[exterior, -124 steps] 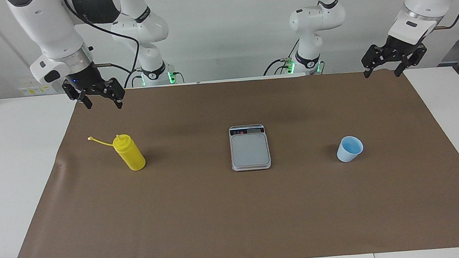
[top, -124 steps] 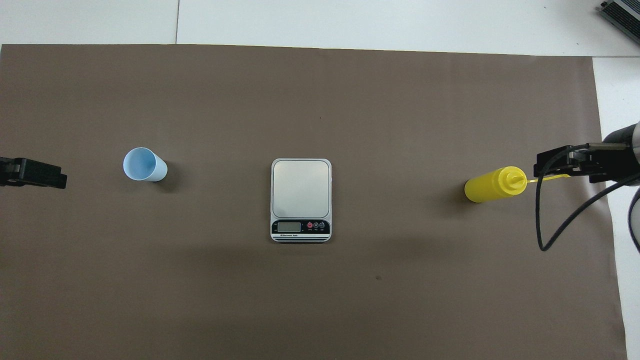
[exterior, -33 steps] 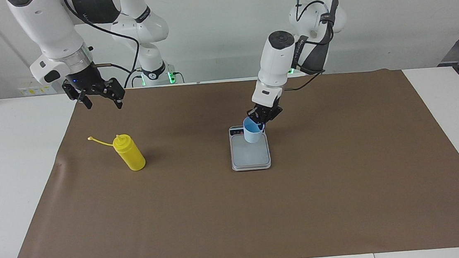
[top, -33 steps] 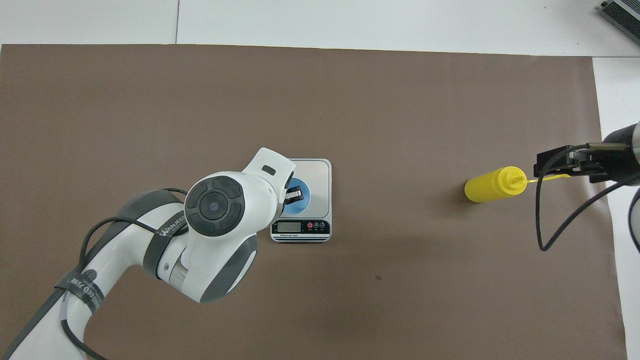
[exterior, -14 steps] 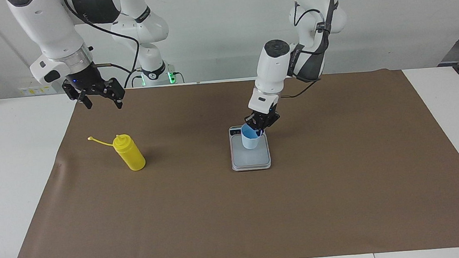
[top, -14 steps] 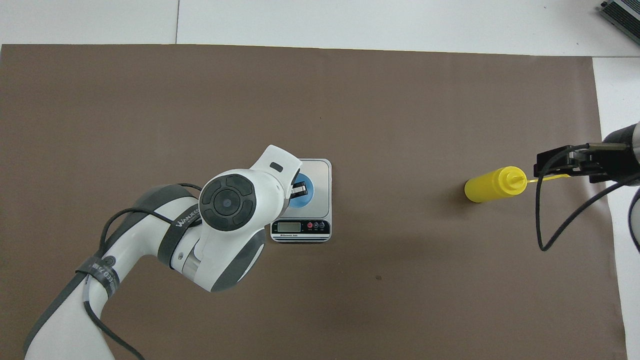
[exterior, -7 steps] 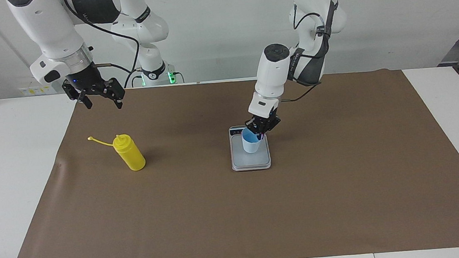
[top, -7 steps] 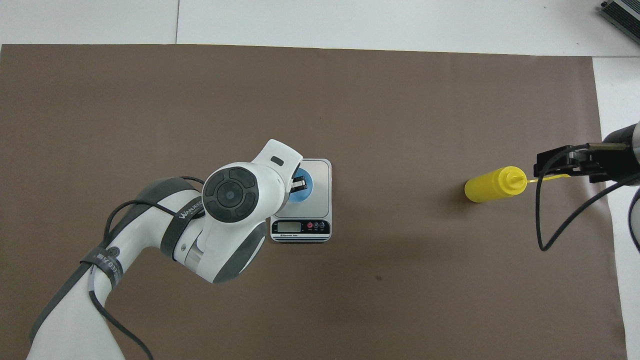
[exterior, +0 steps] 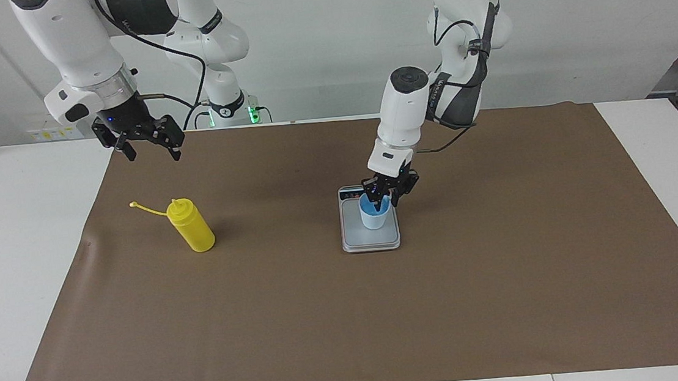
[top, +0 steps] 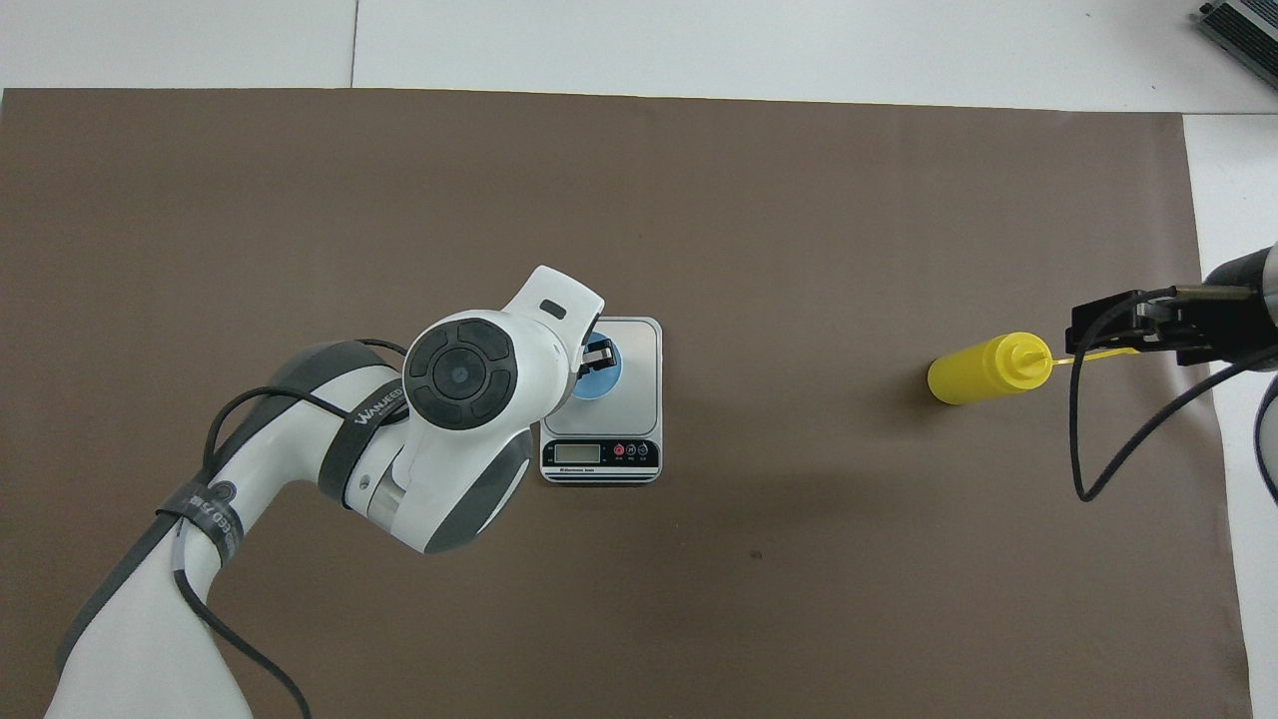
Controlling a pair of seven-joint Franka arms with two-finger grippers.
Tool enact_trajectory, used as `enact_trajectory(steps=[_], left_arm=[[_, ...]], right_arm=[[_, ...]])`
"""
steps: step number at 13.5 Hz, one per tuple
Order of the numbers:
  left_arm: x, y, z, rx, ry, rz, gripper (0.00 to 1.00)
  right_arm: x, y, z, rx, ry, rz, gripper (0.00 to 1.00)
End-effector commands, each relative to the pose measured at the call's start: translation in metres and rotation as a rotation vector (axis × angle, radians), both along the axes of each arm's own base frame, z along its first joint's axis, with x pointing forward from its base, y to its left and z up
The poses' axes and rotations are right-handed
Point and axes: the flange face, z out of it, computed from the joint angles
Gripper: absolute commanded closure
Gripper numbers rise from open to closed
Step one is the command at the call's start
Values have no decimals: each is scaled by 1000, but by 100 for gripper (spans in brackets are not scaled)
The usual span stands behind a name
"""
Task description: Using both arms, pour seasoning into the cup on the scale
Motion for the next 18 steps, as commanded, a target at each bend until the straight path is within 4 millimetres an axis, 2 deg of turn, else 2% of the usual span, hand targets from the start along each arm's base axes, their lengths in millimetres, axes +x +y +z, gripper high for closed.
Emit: enact_trajectory(steps=[1,4,5,6,8,13,18], left_arm=[[14,21,37,39,0,23,0],[15,39,61,46,-3,49,0],[23,55,66,51,-5,54,0],[26,64,72,63,0,17,0],[32,96,85,82,17,-25,0],[39,170,110,93,71,-143,0],[24,227,140,125,133,-304,0]], right_arm=[[-6,-3,1,20,-7,17,0],[-6,-3,1,20,-7,17,0],[-6,-3,1,19,-6,17,0],[-6,-3,1,20,-7,17,0],[-6,-3,1,20,-7,17,0],[-6,-3,1,20,-7,17,0],[-6,-3,1,20,-7,17,0]])
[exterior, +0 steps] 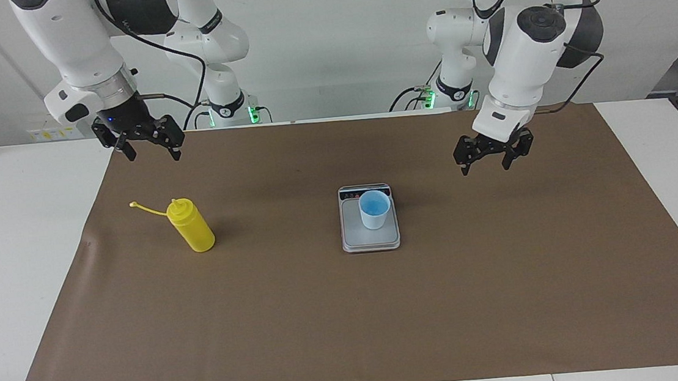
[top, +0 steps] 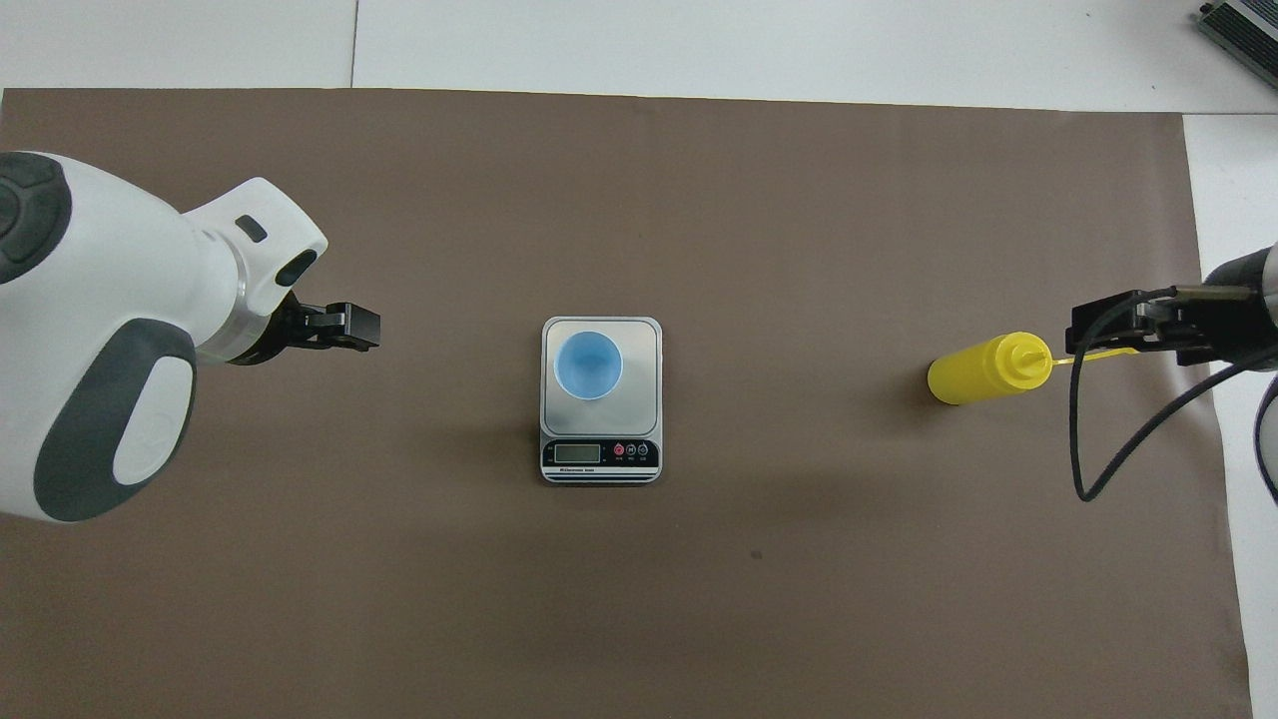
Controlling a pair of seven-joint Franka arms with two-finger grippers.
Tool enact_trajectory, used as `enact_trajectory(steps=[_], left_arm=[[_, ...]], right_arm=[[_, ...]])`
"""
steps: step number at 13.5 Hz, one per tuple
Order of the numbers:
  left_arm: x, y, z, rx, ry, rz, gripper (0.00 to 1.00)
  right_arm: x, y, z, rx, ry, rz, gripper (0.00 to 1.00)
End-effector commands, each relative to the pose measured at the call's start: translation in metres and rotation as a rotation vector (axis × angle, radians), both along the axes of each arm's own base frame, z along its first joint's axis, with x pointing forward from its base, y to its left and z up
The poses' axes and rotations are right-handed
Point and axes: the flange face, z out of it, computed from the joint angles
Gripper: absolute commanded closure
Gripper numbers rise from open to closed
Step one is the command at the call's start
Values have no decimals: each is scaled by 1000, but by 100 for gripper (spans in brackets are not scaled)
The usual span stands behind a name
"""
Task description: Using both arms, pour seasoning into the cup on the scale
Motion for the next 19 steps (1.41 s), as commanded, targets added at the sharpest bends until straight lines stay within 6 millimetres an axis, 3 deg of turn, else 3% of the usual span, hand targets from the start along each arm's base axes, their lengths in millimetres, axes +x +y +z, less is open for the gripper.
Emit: enact_trajectory(steps=[1,3,6,8,12,15,17,19], left_arm=[[-17,25,26,-8,30,-60,0],[-22,33,37,-6,60,-49,0],[-23,57,79,-34,80,-23,0],[-25,71,96,-35,89,-52,0],[-33,78,128,-27,95,-93,0],[-45,74,117,-22,108,-91,0],[-42,76,119,-30,88,-77,0],[-39,79,122,-36,75,-34,0]], right_arm=[[-6,-3,1,20,-7,17,0],[-6,-3,1,20,-7,17,0],[-6,-3,1,20,-7,17,0],[-6,-3,1,19,-6,17,0],[-6,-3,1,19,-7,20,0],[-8,-6,-1,21,13,13,0],[-10,-18,-4,22,9,22,0],[-11,-28,-11,20,-28,150,0]])
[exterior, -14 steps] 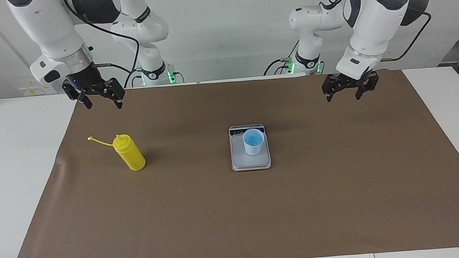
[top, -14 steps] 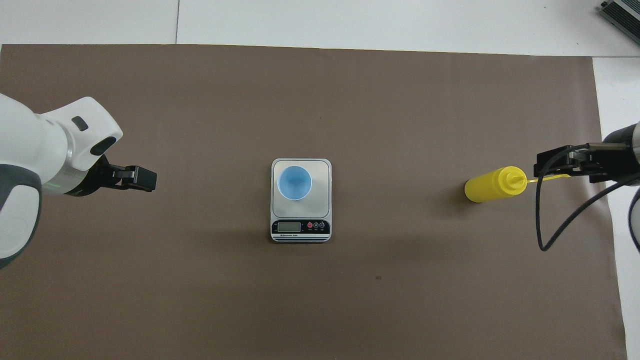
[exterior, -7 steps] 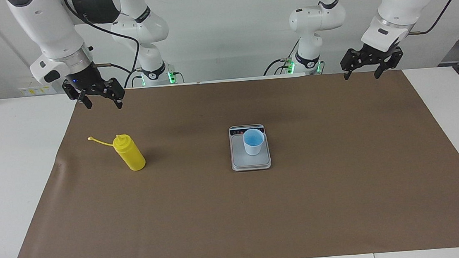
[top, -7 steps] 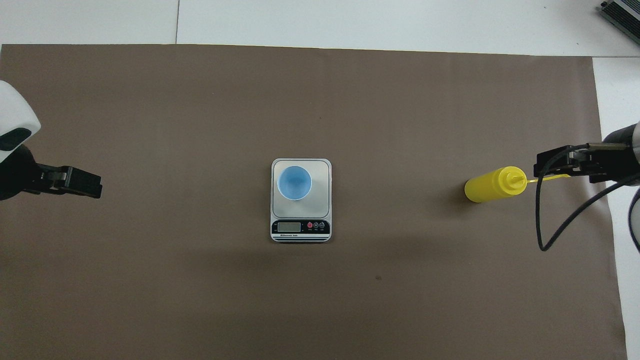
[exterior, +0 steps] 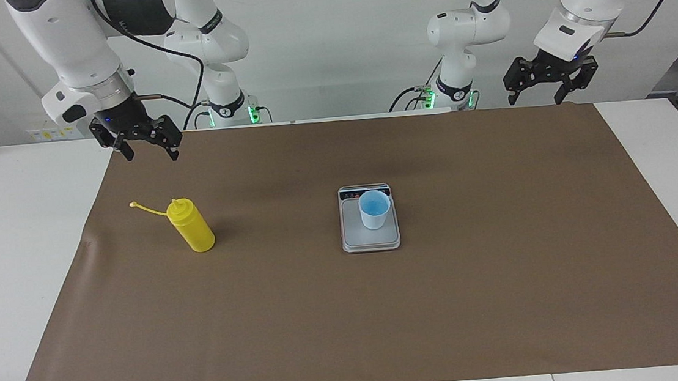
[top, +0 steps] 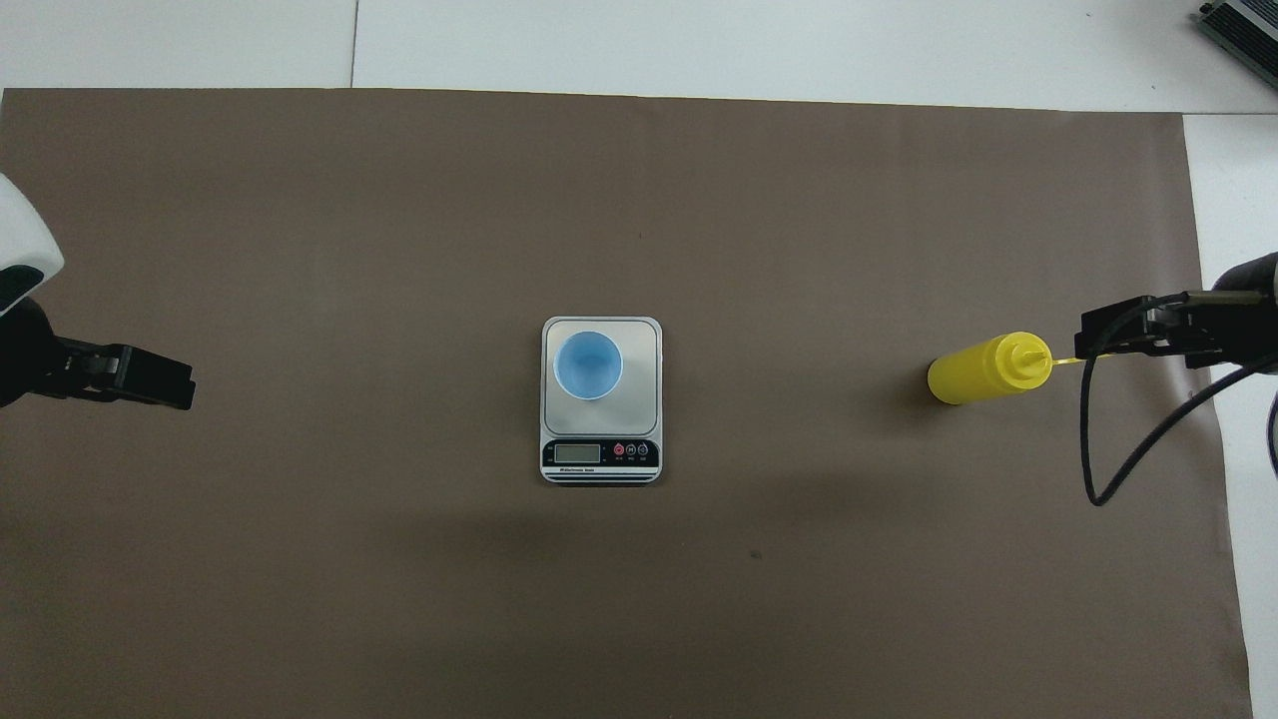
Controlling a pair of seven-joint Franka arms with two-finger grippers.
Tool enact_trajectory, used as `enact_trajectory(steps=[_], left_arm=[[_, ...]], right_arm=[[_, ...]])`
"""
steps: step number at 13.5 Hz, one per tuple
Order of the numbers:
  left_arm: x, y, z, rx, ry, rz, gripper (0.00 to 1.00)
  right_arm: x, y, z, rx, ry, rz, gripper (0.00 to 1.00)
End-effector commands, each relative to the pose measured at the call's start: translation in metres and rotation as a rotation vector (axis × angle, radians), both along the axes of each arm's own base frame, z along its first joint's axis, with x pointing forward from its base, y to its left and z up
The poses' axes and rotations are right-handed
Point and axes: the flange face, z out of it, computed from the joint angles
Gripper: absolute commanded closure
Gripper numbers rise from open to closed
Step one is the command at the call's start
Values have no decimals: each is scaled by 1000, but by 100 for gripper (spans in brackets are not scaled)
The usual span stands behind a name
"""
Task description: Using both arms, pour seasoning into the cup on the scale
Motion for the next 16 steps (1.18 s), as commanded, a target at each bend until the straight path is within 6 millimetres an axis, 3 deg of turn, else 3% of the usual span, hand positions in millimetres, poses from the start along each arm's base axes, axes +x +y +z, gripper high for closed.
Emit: enact_trajectory(steps=[1,5,10,14,16], left_arm=[[-2,8,7,-32,-26,50,0],[4,13,8,-51,-61,80,0],[3,17,9,-41,-54,94,0],[3,18,8,-36,-56,93,0],[2,18,9,-36,-53,86,0]], right_arm=[[-14,-19,-14,22,-45,174,0],[-41,-73,-61,115,-135,420,0],[-57,-120,-116,177,-228,643,0],[-57,-158,-178,281,-412,758,0],[-50,-165,-201,304,-521,821,0]])
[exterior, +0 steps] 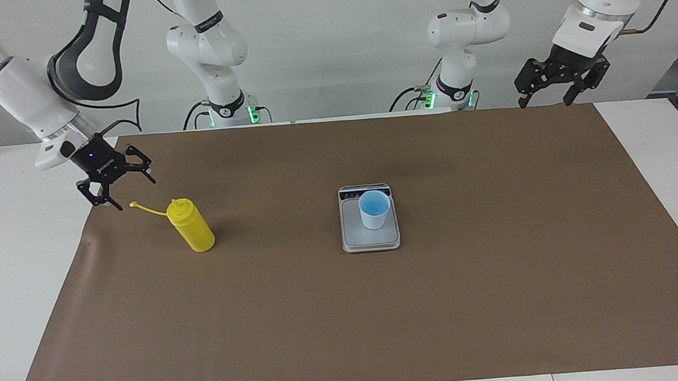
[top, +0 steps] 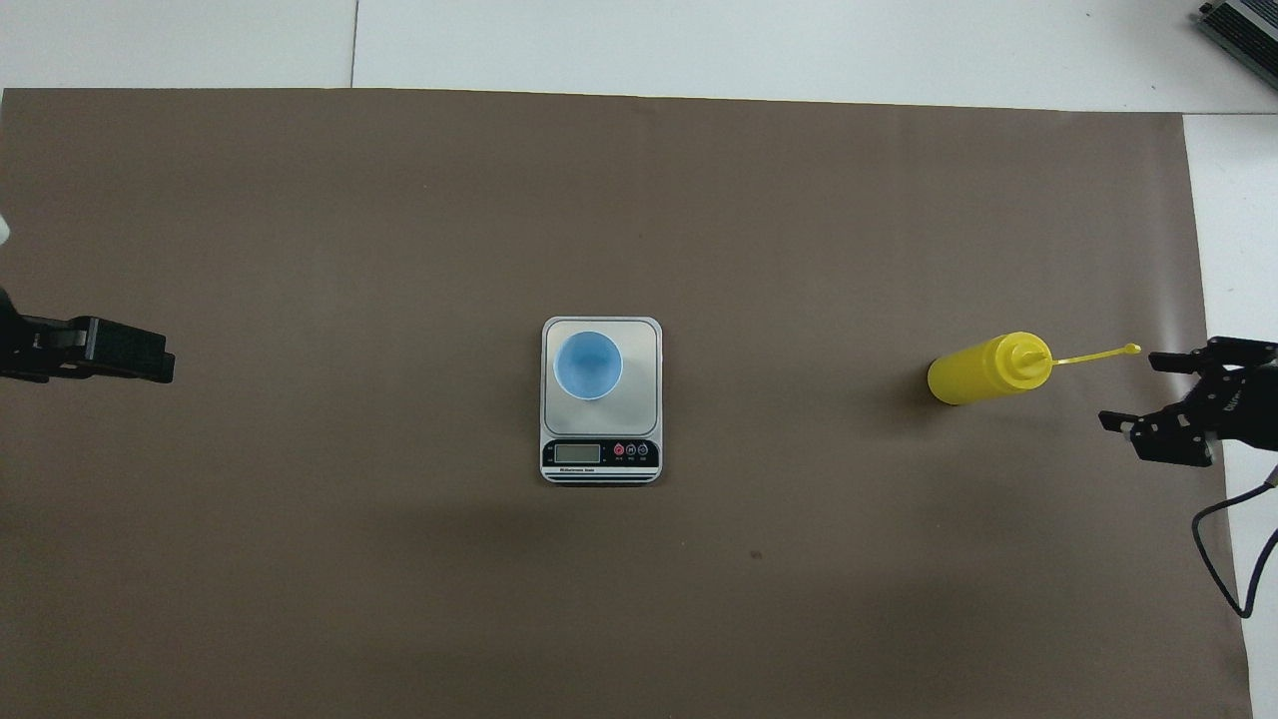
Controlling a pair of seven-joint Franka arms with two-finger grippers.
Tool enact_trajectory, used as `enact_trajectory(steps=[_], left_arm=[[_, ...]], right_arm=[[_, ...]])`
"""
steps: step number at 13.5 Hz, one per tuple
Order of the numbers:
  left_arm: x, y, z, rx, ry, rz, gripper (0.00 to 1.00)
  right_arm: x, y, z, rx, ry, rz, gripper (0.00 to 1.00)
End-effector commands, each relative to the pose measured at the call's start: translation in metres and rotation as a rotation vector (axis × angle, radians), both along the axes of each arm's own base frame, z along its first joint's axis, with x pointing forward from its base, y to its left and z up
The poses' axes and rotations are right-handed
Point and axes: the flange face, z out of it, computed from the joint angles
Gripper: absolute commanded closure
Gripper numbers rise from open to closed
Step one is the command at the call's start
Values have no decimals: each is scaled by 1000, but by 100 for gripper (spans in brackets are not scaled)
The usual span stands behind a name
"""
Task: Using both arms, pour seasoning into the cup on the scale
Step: 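Move the right gripper to the yellow bottle and grasp it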
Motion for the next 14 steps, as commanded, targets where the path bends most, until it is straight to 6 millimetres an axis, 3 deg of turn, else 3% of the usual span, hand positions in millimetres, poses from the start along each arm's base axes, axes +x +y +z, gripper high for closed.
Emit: enact_trajectory(steps=[1,4,6,13,14], left_arm=[[-5,3,3,-8,-7,10,0],[-6,1,-1,-7,-5,4,0],[-6,3,-1,-6,-2,15,0],[-7,3,-2,-5,6,16,0],[-7,4,-2,-6,6,17,0]], right_arm=[[7,-6,-29,45,-104,62,0],[2,8,-55,141,-142,47,0],[8,35,-64,161,-182,135,0],[5,50,-110,245,-264,147,0],[9,62,-113,257,-266,162,0]])
